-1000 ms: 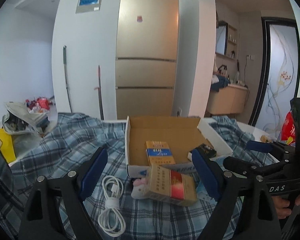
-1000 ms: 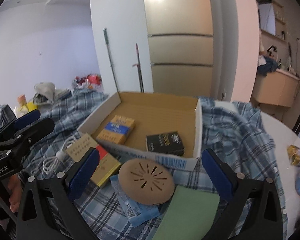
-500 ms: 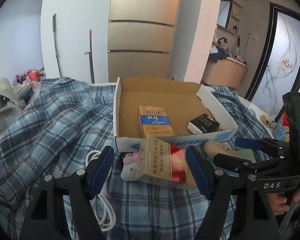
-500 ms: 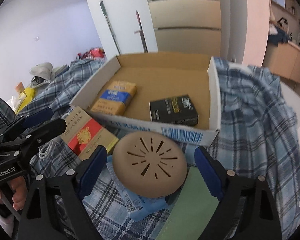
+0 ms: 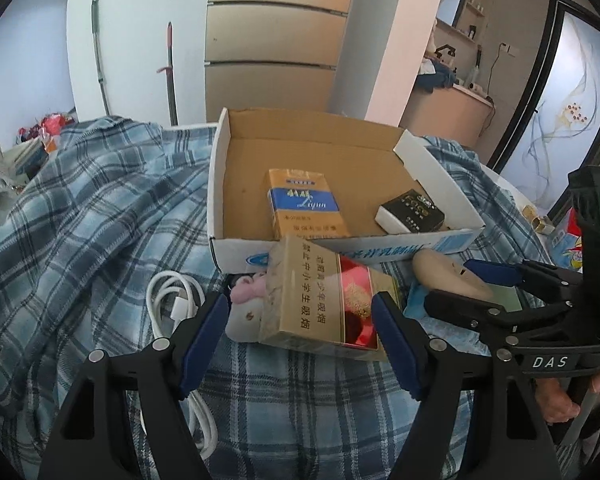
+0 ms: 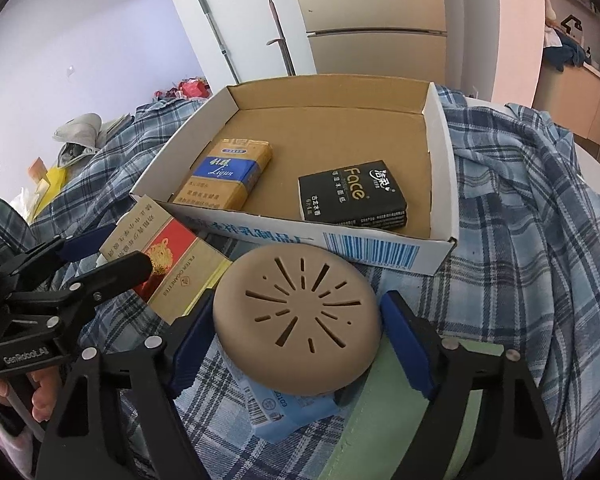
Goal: Organize soft objects
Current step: 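Grasp the red-white pack with the left gripper while the right grasps the beige soap dish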
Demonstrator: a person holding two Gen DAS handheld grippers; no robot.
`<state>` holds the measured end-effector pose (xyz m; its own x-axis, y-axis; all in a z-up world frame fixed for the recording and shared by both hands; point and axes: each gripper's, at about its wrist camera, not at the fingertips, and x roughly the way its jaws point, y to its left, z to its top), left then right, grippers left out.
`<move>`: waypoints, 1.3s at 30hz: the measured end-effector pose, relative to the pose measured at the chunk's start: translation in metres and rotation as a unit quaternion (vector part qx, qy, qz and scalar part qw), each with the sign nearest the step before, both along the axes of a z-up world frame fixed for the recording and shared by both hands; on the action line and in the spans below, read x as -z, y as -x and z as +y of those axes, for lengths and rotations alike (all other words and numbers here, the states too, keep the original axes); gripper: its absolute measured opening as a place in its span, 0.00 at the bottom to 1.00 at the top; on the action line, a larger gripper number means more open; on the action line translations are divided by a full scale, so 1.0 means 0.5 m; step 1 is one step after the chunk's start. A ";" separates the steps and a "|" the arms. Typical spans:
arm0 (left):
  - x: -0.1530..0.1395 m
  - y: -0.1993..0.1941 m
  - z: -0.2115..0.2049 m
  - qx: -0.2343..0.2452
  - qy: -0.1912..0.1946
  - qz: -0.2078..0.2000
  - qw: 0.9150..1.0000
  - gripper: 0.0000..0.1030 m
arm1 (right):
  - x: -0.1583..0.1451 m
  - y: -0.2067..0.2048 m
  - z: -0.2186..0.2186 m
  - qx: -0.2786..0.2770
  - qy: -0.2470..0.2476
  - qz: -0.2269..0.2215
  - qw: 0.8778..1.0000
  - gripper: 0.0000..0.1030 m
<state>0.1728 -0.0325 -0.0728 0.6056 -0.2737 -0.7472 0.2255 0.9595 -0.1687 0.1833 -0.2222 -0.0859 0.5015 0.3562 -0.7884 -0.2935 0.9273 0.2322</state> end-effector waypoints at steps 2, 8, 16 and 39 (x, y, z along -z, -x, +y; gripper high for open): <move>0.002 -0.002 -0.002 0.004 0.000 0.006 1.000 0.74 | -0.002 0.003 0.003 -0.003 0.003 -0.003 1.000 0.71; -0.007 0.011 -0.011 0.018 -0.001 -0.011 1.000 0.54 | -0.029 0.030 0.011 -0.003 0.025 -0.050 0.998 0.62; -0.036 0.039 0.000 0.017 0.013 -0.057 0.998 0.32 | -0.085 0.079 -0.018 0.025 0.006 -0.137 0.990 0.61; -0.058 0.127 -0.105 0.138 -0.051 -0.118 0.982 0.27 | -0.080 0.077 0.008 0.028 0.081 -0.126 0.988 0.63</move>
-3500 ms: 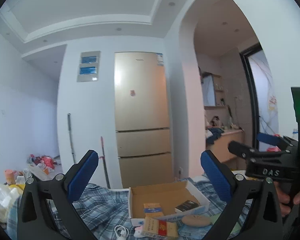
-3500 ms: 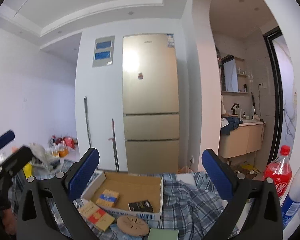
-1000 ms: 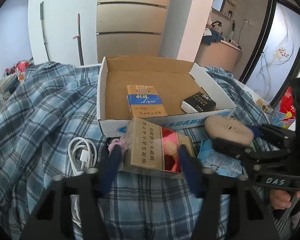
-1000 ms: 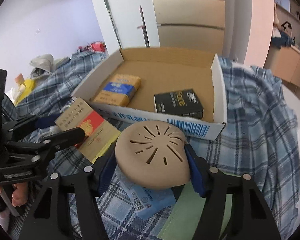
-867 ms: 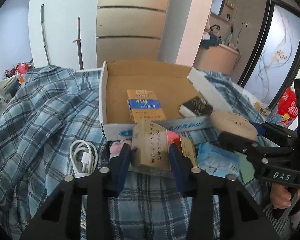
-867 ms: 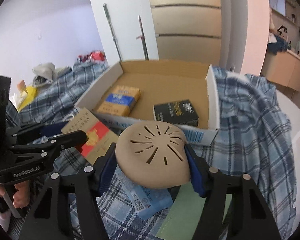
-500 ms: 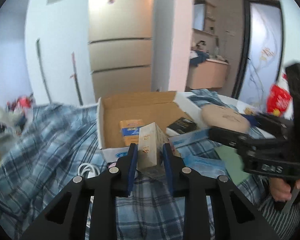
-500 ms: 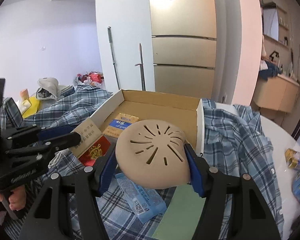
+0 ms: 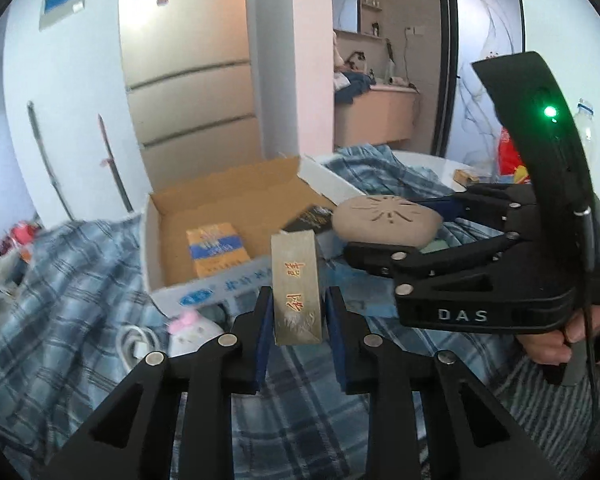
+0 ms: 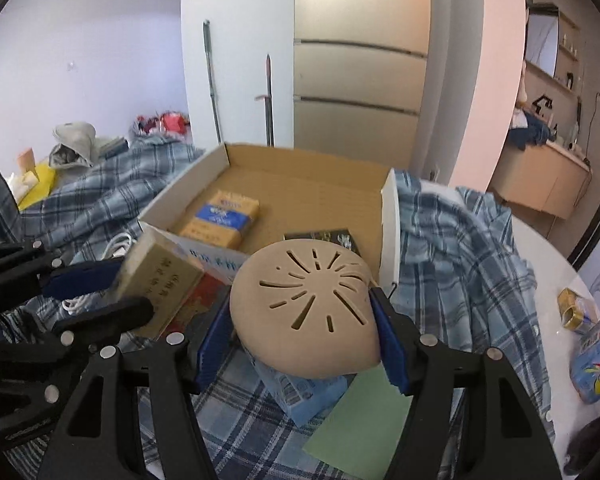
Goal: Organize soft objects
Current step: 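Grasp the red-white pack with the left gripper while the right grasps the beige soap dish, then lift the red-white pack and soap dish and carry them over the box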
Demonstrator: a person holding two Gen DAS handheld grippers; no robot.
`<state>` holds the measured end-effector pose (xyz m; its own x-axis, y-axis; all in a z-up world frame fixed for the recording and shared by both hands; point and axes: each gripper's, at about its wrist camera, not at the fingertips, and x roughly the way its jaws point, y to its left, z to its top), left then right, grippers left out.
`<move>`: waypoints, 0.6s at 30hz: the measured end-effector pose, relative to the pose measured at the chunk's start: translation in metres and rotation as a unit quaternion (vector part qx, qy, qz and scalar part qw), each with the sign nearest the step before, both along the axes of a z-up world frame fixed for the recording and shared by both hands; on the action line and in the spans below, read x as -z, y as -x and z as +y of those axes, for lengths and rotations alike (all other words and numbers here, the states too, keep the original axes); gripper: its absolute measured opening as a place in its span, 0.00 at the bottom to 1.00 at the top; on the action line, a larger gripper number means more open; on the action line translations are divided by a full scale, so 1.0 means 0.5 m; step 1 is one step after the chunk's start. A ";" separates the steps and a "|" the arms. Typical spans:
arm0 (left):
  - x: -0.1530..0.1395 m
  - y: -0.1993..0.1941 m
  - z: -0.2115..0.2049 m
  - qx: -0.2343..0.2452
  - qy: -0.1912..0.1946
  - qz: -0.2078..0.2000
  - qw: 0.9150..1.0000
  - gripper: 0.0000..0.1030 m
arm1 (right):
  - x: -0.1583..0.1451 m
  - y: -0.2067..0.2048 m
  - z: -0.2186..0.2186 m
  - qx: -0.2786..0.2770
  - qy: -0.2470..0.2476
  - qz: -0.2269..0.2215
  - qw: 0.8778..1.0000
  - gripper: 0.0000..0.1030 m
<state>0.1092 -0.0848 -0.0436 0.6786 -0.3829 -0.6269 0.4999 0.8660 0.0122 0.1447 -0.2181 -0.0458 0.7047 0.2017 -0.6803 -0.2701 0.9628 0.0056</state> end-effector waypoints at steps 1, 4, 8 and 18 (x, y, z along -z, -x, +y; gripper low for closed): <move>0.003 -0.002 -0.003 0.003 -0.003 0.005 1.000 0.27 | 0.004 -0.004 -0.001 -0.002 -0.001 0.010 1.000 0.63; 0.006 -0.002 -0.012 0.007 -0.011 0.007 1.000 0.27 | 0.009 -0.004 -0.005 -0.001 -0.003 0.016 1.000 0.62; 0.011 -0.006 -0.014 0.002 -0.018 0.011 1.000 0.26 | 0.002 0.003 -0.006 0.004 -0.004 0.001 1.000 0.63; -0.038 0.038 0.043 -0.060 0.037 -0.089 0.993 0.24 | -0.044 0.042 -0.020 0.027 -0.025 -0.083 0.996 0.63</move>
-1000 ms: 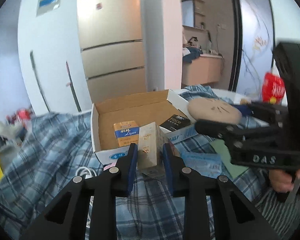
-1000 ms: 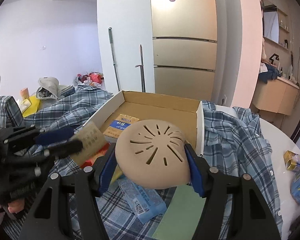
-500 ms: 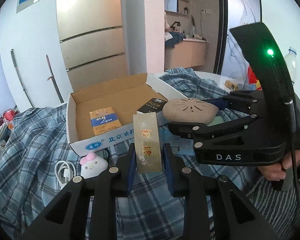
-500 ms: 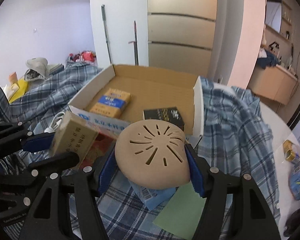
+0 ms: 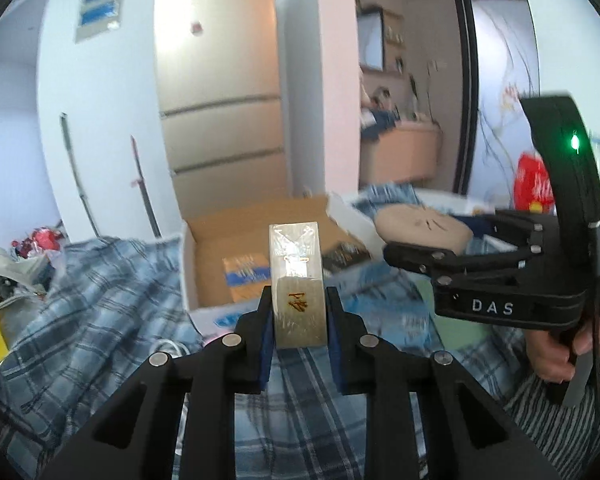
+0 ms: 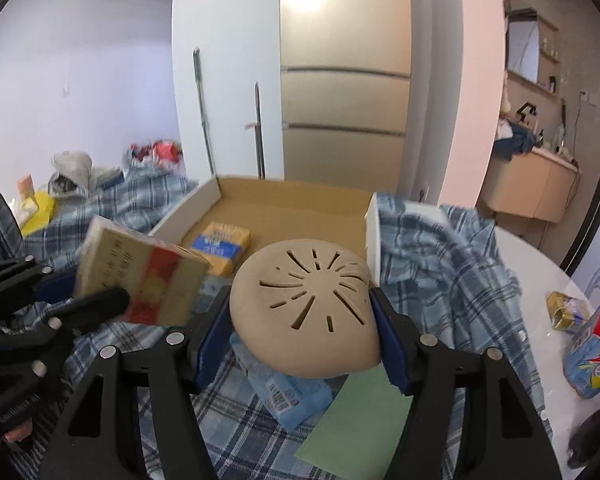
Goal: Organize soft objects
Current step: 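Lift the red-white pack and soap dish and carry them over the box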
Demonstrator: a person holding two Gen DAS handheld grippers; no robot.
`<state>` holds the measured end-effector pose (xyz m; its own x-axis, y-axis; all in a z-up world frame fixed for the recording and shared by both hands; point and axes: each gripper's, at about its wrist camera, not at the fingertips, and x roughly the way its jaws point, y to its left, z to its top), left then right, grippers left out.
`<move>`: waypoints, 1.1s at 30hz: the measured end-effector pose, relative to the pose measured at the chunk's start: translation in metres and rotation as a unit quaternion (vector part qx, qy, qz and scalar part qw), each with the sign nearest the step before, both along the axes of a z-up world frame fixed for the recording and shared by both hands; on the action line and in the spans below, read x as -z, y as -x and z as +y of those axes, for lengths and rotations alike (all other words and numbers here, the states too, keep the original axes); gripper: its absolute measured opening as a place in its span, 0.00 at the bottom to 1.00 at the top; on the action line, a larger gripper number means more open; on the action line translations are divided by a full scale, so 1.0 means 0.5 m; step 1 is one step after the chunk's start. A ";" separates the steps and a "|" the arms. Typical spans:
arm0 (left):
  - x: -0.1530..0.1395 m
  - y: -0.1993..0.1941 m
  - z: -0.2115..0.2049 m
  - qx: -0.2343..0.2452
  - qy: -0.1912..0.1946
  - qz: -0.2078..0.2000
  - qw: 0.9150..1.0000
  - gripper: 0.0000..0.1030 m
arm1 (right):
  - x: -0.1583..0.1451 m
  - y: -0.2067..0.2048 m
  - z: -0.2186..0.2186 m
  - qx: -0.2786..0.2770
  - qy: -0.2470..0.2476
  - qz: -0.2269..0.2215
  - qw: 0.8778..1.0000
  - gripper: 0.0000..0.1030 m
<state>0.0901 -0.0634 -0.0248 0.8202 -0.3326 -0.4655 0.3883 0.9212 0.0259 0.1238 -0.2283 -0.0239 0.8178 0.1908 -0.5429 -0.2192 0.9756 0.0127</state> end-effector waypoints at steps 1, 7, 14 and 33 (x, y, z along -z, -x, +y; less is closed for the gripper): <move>-0.006 0.004 0.005 -0.004 0.006 -0.010 1.000 0.24 | -0.003 0.003 -0.001 -0.002 -0.002 -0.006 1.000 0.63; -0.029 0.032 0.026 -0.026 0.021 -0.066 0.997 0.24 | -0.016 0.018 0.002 -0.003 -0.003 -0.035 0.999 0.63; -0.047 0.038 0.044 -0.066 0.020 -0.078 0.995 0.24 | -0.033 0.032 -0.006 0.012 0.001 -0.061 0.998 0.63; -0.262 -0.006 0.028 -0.102 0.013 -0.165 0.981 0.24 | -0.260 0.011 -0.005 0.043 -0.010 -0.132 0.990 0.67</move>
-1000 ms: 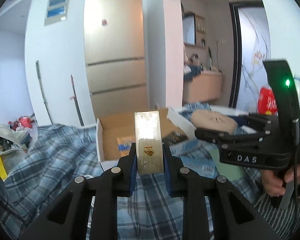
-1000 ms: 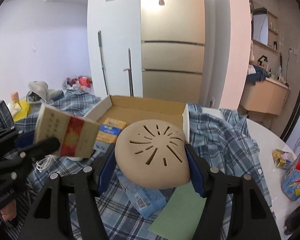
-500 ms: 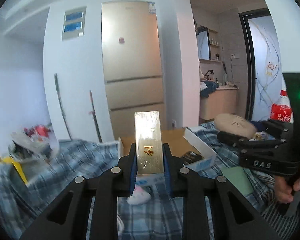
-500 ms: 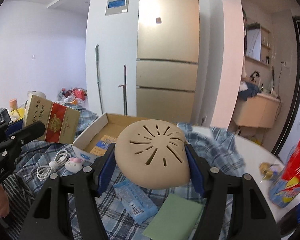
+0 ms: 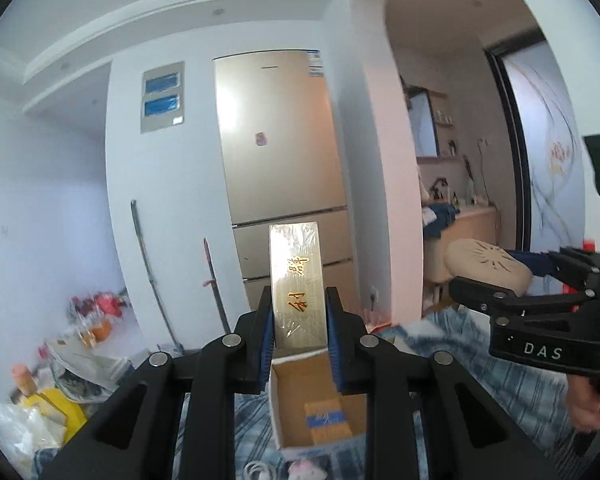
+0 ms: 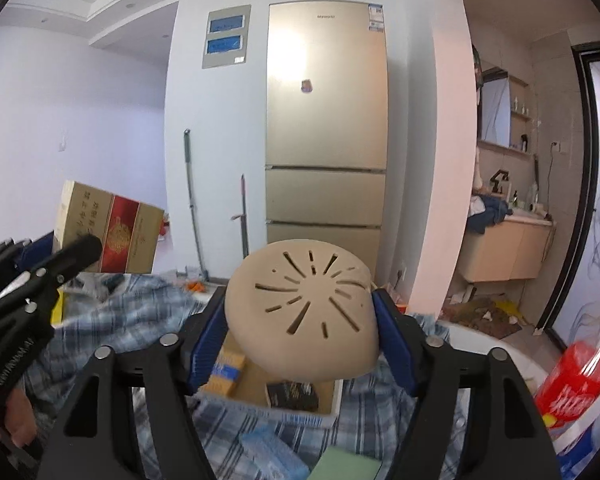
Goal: Organize soft objects
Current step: 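Lift the red-white pack and soap dish and carry them over the box, then lower the red-white pack into the box and open the left gripper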
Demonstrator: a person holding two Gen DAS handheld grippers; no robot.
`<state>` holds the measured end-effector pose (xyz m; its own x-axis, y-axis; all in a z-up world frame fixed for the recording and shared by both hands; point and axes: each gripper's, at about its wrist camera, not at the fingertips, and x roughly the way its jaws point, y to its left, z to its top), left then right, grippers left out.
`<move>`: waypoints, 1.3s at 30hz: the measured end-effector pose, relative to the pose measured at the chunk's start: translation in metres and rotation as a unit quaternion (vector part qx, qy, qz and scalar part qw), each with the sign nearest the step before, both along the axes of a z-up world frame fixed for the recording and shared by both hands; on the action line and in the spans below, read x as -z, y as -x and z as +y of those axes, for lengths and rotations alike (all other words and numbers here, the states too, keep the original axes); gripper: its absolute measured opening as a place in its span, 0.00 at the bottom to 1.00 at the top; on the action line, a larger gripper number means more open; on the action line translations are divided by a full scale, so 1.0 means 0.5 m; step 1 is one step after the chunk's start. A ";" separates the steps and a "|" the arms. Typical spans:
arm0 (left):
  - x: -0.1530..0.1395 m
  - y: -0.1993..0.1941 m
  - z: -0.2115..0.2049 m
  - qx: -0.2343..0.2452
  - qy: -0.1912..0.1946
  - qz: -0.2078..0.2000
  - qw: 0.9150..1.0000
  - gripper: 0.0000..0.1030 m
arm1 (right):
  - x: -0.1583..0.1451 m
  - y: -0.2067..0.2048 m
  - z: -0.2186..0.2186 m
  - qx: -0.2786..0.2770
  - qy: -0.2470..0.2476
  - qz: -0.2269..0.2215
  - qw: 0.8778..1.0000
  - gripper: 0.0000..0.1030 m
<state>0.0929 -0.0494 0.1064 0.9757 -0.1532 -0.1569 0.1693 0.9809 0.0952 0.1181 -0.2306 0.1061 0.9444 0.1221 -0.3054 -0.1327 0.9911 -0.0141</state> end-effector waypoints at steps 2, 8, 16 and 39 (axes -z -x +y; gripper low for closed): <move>-0.015 -0.015 0.006 -0.003 0.013 -0.004 1.000 0.24 | -0.018 -0.008 -0.001 0.005 -0.011 -0.011 1.000 0.67; -0.019 -0.054 0.019 0.000 0.027 -0.001 1.000 0.24 | -0.040 -0.053 0.014 0.010 -0.029 -0.015 0.999 0.67; 0.064 -0.153 0.030 -0.025 0.029 0.140 0.989 0.24 | 0.035 -0.121 0.020 0.029 -0.039 0.027 0.998 0.67; 0.296 -0.308 0.052 -0.037 -0.002 0.298 0.954 0.24 | 0.217 -0.240 0.048 0.003 0.022 0.193 0.981 0.67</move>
